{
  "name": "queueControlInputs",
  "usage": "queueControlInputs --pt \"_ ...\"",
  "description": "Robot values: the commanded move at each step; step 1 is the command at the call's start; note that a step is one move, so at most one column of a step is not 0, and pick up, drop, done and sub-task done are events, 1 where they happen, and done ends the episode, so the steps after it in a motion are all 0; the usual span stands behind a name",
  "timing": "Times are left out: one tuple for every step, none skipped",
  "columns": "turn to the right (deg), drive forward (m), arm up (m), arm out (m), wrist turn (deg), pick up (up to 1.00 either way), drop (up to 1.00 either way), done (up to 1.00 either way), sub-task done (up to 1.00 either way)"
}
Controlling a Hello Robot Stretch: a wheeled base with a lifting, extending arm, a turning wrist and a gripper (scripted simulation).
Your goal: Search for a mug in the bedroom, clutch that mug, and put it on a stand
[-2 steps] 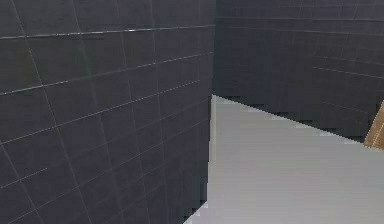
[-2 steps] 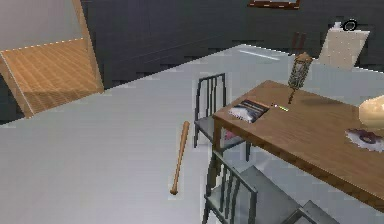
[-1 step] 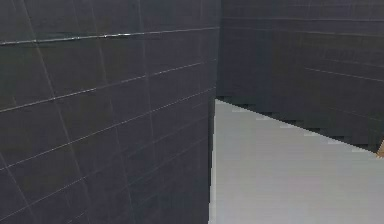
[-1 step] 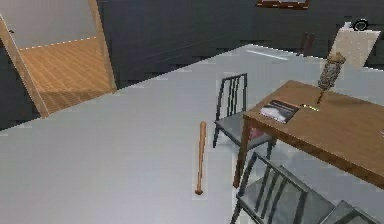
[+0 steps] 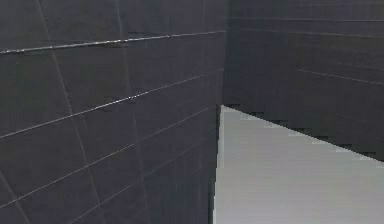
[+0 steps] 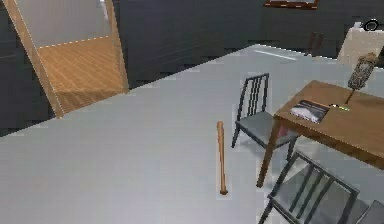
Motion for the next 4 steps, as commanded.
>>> queueControlInputs --pt "45.0 0.0 0.0 0.0 0.0 0.0 0.0 0.0 0.0" --pt "45.0 0.0 0.0 0.0 0.0 0.0 0.0 0.0 0.0" --pt "21.0 0.0 0.0 0.0 0.0 0.0 0.0 0.0 0.0" --pt "3.0 0.0 0.0 0.0 0.0 0.0 0.0 0.0 0.0"
